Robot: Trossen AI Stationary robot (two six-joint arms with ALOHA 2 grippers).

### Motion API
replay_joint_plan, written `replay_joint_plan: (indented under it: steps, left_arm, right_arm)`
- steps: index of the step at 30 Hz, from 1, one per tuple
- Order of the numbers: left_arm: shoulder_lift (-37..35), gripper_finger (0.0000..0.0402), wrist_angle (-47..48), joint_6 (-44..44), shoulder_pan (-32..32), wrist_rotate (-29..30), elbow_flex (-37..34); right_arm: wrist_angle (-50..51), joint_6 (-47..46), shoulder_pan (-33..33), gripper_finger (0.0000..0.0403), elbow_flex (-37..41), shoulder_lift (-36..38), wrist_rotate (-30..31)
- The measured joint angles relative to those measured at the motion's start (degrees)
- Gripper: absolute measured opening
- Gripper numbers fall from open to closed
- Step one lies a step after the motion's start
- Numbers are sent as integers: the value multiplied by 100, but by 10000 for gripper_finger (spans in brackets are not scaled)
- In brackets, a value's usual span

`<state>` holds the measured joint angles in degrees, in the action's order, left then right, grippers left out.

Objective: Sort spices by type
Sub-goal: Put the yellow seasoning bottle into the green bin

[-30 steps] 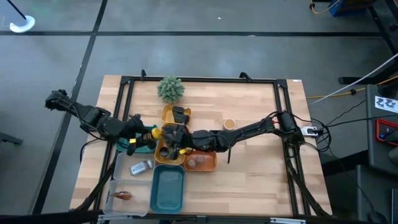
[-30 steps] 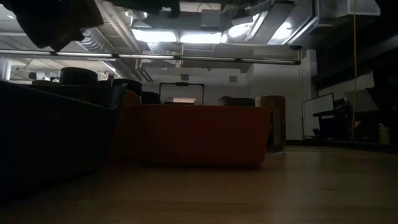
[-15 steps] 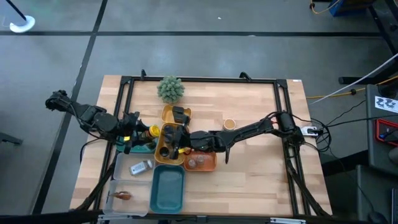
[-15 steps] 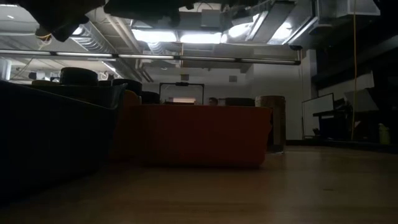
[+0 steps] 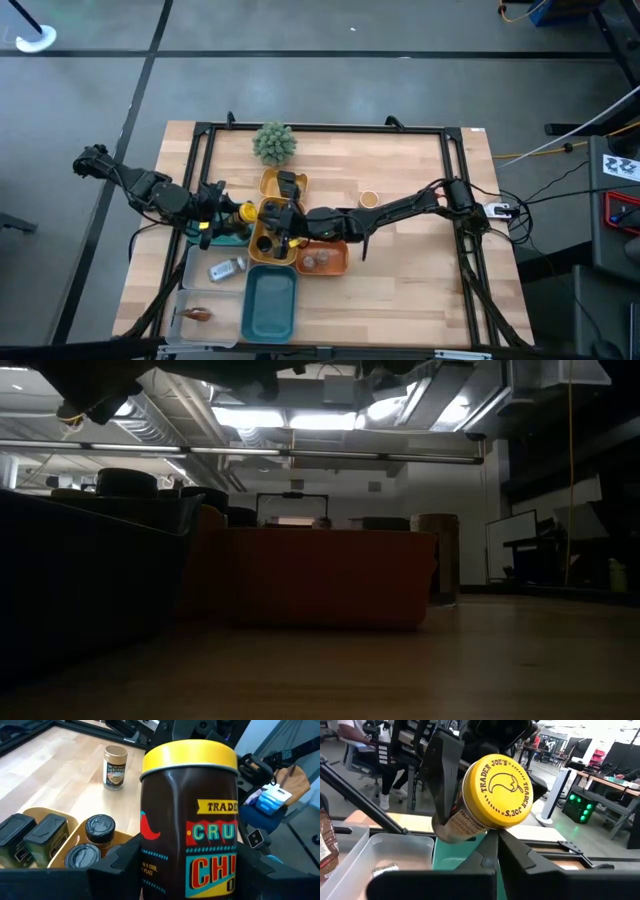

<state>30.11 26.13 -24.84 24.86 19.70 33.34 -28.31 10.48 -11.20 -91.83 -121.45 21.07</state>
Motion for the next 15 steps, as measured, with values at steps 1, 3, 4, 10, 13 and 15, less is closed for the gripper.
replay_joint_plan:
  steps: [1, 3, 4, 10, 13, 15]
  left_arm:
    - [0, 198, -2, -4, 0, 0, 0]
    - [2, 198, -2, -4, 0, 0, 0]
    - [2, 198, -6, -6, 0, 2, 0]
    - [4, 198, -2, -15, 0, 21, 4]
    - [4, 198, 0, -17, 0, 22, 4]
    - [4, 198, -4, -17, -2, 22, 4]
  right_arm:
    - [-24, 7, 0, 9, 0, 0, -12]
    - [-92, 22, 2, 8, 0, -1, -23]
    - [-130, 24, 2, 8, 0, -2, -29]
    - [-185, 26, 9, 8, 0, -4, -66]
    - [-200, 26, 9, 8, 0, -4, -67]
    - [-257, 28, 9, 8, 0, -7, -67]
